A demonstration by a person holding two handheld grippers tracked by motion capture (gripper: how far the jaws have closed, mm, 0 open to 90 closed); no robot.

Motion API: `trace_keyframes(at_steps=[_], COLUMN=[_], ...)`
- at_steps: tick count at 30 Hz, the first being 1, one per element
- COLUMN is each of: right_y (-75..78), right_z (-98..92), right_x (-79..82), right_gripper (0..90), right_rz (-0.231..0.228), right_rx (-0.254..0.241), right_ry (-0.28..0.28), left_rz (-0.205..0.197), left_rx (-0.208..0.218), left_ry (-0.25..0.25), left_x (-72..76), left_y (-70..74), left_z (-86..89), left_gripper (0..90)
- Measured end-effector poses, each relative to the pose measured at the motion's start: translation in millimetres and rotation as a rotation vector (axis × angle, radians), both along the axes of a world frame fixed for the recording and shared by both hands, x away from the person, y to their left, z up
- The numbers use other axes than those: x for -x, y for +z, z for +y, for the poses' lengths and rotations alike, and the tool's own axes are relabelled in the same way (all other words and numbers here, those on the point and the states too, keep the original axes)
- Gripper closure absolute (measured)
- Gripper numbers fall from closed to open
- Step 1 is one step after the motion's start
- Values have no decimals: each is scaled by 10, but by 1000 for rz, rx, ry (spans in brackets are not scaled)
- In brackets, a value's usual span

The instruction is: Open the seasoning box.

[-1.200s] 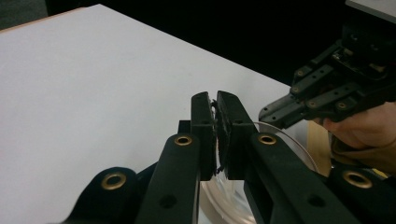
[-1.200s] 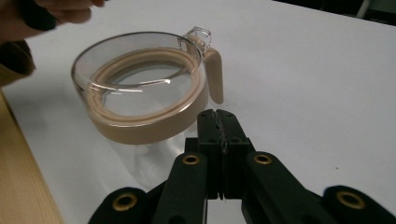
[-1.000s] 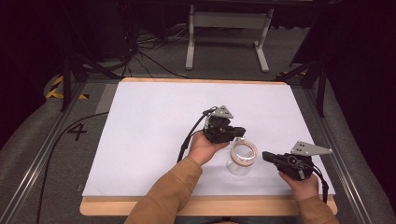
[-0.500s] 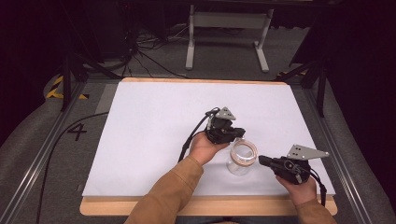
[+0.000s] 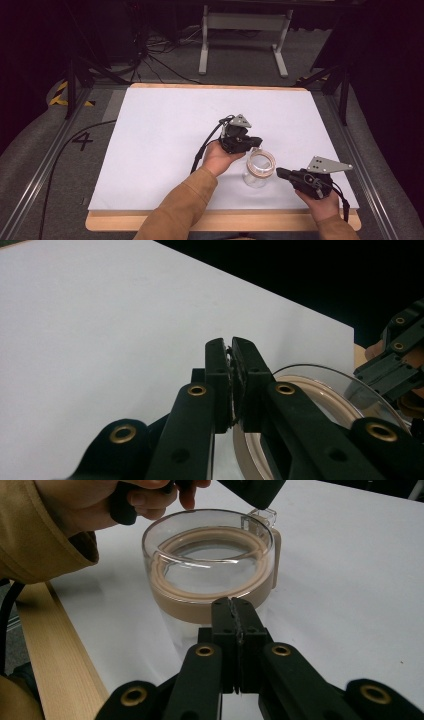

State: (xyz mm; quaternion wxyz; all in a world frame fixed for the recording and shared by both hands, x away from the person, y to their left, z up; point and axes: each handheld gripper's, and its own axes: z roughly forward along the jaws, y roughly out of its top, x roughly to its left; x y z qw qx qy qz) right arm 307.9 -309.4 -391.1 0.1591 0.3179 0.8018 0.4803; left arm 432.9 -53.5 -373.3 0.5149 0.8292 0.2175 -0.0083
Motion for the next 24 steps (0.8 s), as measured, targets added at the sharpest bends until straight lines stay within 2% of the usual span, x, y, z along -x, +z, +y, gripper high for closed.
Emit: trace_keyframes(at_steps=[11, 24], right_y=[-23, -30], right_z=[30, 45], right_x=[9, 18], right_gripper=[892, 893], right_rz=[3, 9], right_rx=[27, 28], right_ry=[4, 9], left_rz=[15, 25], left_rx=[5, 6], left_ry=[3, 4], left_x=[-7, -17], left_y=[-2, -4], left_z=[-1, 1], left_gripper=[864, 864])
